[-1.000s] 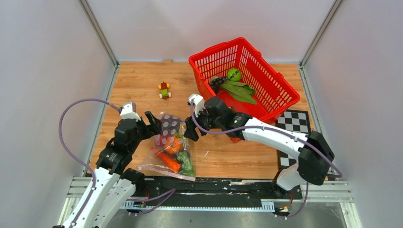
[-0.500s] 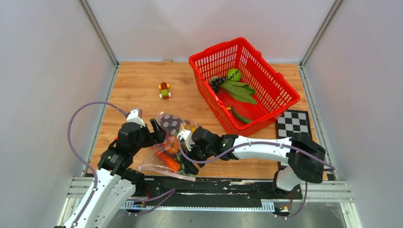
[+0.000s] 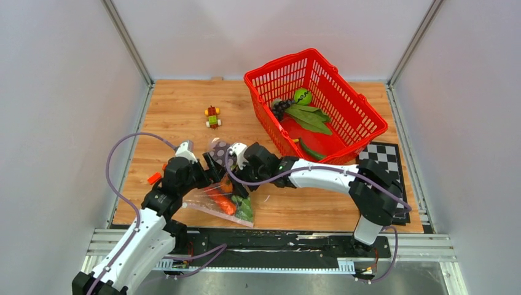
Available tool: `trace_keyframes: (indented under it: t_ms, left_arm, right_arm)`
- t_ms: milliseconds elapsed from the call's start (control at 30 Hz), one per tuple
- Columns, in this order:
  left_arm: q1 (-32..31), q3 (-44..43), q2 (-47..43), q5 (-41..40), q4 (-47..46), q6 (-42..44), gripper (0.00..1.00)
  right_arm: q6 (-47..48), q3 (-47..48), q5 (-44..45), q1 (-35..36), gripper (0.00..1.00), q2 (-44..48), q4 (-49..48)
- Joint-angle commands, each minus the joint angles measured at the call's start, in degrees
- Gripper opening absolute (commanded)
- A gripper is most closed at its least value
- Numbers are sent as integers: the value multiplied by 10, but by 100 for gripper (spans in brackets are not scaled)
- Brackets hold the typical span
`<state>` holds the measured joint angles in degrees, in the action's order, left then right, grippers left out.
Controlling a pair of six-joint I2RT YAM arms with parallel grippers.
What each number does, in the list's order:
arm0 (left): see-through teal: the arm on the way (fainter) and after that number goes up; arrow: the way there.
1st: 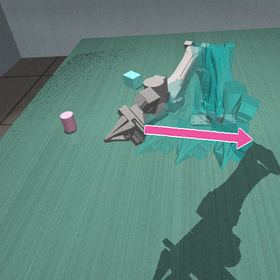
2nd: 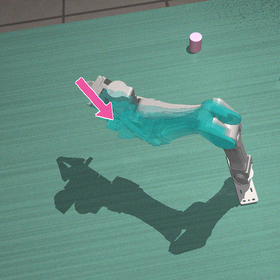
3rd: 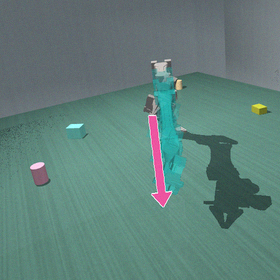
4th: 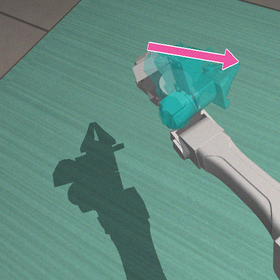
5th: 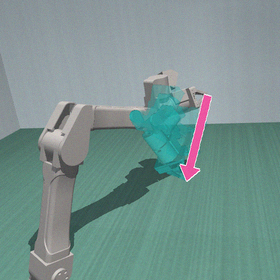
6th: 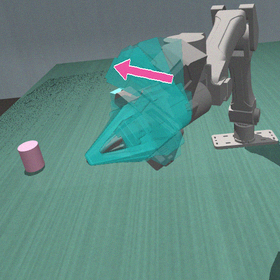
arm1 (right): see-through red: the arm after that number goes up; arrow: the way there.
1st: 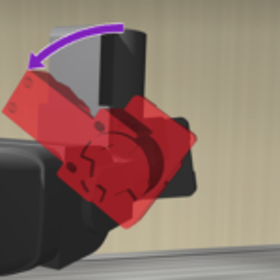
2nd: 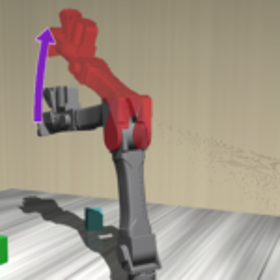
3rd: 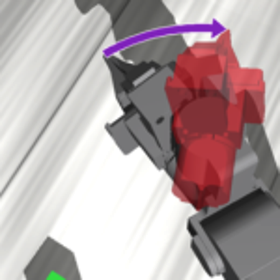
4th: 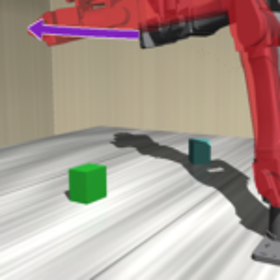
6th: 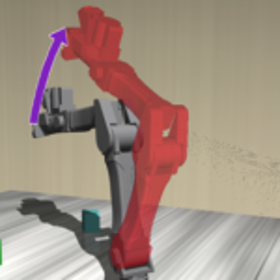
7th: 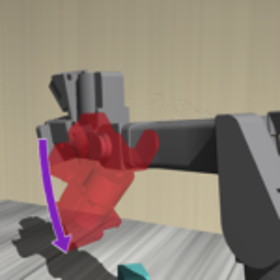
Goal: Place the food in the zip-top bag and seal the zipper
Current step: Move the zipper food storage bag to the center of the board.
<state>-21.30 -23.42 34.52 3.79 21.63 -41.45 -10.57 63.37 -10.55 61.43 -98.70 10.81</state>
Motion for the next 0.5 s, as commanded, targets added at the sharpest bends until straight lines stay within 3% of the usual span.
trace_keyframes:
  t_ms: [0, 200, 467]
  left_arm:
    - [-1, 13, 18, 42, -139, -45, 97]
    - [-1, -9, -6, 9, -111, -42, 95]
    - [-1, -85, -91, -108, 63, 28, 99]
  right_arm:
    - [33, 34, -4, -46, 72, 5, -29]
    - [82, 54, -38, -58, 72, 31, 10]
    - [93, 30, -69, -57, 73, 159, 32]
